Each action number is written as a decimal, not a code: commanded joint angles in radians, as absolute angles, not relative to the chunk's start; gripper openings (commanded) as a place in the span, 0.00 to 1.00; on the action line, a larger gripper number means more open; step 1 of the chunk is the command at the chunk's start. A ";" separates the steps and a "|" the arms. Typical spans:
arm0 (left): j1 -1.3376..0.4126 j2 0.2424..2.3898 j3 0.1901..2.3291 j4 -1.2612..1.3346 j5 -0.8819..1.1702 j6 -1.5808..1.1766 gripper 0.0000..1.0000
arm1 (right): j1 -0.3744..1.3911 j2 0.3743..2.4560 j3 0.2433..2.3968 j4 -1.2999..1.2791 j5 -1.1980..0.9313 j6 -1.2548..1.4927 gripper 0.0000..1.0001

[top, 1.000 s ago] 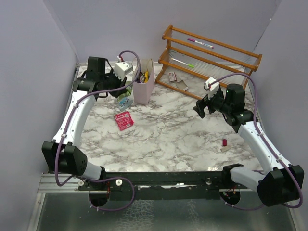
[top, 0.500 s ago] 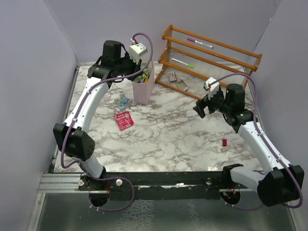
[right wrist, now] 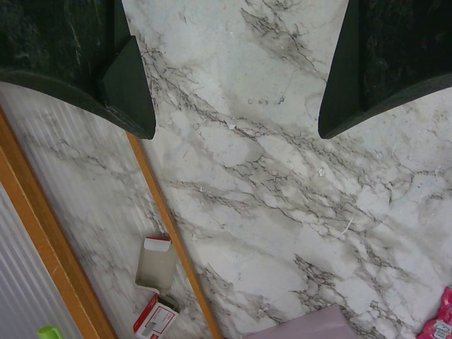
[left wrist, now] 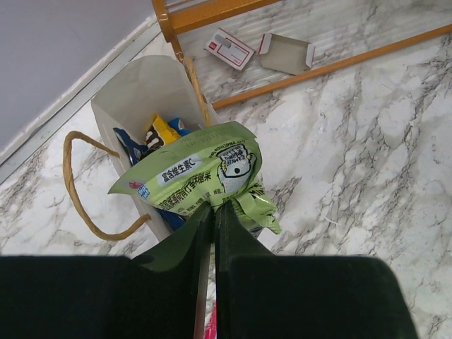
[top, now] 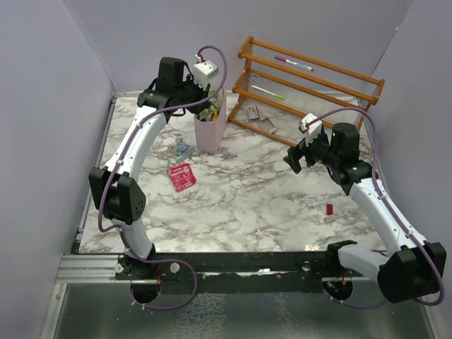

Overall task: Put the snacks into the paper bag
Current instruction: Place the snack in the paper bag.

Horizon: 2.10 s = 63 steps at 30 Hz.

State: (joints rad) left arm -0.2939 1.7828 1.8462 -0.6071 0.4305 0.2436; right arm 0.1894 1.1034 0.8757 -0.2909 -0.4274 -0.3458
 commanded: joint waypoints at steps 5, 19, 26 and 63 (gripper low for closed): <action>-0.281 1.755 1.822 -0.540 0.400 0.238 0.00 | 0.184 1.094 0.871 -0.294 -0.433 -0.360 0.99; -0.259 1.760 1.811 -0.521 0.422 0.222 0.00 | 0.184 1.098 0.871 -0.296 -0.434 -0.360 0.99; -0.258 1.799 1.844 -0.531 0.430 0.216 0.00 | 0.184 1.098 0.871 -0.296 -0.433 -0.361 0.99; -0.286 2.042 2.112 -0.736 0.453 0.286 0.11 | 0.184 1.108 0.868 -0.294 -0.428 -0.365 0.99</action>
State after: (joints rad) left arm -0.2695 2.0266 2.0621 -0.6857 0.4595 0.2531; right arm 0.1883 1.1034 0.8757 -0.2909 -0.4274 -0.3534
